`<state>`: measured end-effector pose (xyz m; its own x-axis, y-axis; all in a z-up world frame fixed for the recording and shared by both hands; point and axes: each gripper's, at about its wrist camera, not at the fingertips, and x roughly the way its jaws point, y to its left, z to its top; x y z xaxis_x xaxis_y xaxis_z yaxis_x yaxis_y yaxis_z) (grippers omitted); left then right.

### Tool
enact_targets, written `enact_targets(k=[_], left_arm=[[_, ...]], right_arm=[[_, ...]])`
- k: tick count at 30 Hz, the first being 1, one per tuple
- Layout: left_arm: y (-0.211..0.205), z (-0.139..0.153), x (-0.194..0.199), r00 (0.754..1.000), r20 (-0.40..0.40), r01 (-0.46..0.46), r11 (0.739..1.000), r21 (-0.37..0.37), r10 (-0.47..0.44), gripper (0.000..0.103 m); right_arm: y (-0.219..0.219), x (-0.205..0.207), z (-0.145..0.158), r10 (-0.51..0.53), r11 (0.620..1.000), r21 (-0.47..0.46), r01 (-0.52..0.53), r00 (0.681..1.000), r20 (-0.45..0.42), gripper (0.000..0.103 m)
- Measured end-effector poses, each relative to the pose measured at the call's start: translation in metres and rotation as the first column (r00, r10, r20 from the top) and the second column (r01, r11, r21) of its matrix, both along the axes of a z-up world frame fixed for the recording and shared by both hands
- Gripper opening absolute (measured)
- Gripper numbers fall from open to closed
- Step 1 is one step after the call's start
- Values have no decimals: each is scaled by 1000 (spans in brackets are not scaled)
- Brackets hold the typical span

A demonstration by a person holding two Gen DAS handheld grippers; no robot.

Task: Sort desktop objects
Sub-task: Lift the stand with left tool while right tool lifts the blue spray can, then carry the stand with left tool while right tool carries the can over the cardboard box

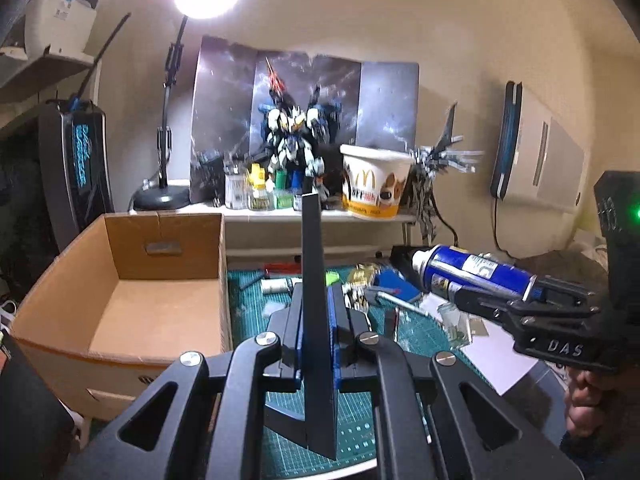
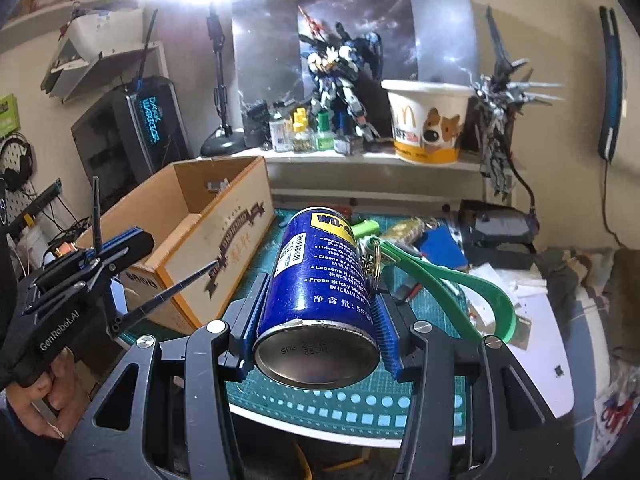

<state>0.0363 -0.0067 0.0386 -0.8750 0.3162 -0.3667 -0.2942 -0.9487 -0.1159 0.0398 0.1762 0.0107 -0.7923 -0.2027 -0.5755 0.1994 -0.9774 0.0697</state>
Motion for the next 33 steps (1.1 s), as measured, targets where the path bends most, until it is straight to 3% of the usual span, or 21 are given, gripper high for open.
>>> enact_targets(k=[7, 18, 30, 33], left_arm=[[-23, 34, -1, 995, -67, -71, 997, -2, 71, 10], [-69, 69, 2, 967, -104, -234, 972, 7, 234, 10], [-103, 73, 10, 928, -105, -361, 932, -15, 358, 10], [-113, 71, 13, 909, -105, -408, 913, -22, 404, 10]], right_arm=[[-19, -4, 30, 45, 999, 17, -44, 997, -60, 45], [-65, -15, 64, 158, 987, -5, -160, 978, -135, 45], [-126, -26, 80, 304, 950, -15, -311, 936, -178, 45], [-143, -27, 79, 344, 936, -15, -353, 921, -181, 45]])
